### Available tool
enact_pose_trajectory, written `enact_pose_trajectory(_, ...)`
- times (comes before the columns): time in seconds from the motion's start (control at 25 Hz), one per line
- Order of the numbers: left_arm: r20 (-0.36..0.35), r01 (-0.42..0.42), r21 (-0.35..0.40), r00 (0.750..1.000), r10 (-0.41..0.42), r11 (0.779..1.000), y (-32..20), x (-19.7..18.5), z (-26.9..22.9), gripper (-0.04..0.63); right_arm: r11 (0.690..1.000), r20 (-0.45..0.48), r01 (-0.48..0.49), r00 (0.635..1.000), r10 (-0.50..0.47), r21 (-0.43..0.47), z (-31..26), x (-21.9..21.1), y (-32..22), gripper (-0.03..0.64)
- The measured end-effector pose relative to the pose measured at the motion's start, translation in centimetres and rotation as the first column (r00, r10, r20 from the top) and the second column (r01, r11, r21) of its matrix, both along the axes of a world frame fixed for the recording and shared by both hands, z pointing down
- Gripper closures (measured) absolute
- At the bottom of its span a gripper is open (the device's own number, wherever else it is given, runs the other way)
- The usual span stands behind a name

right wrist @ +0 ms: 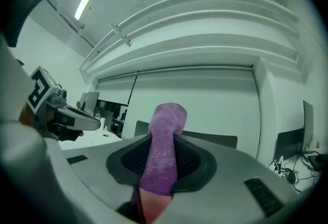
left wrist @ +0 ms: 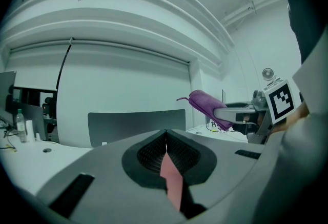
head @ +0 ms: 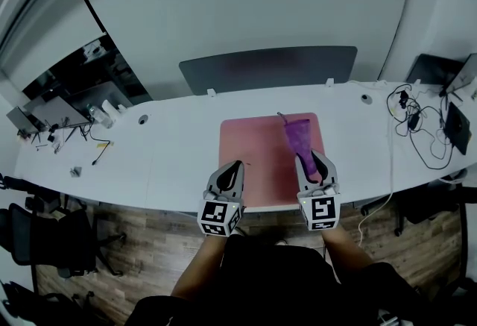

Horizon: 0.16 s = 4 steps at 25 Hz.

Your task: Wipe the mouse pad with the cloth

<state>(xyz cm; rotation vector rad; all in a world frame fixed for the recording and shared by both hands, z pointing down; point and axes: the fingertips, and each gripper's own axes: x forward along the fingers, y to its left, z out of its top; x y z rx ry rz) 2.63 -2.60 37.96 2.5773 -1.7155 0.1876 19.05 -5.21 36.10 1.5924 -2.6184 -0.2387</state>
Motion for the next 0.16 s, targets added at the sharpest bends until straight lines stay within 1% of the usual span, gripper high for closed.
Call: enact_pose_trajectory(0.16,-0.004,0.002,-0.001,1.0,-0.002,1.0,0.4,-0.07,0.0,0.574,1.0,-0.009,0.005,1.0,-0.005,0.001,0.08,-0.11,0.44,0.5)
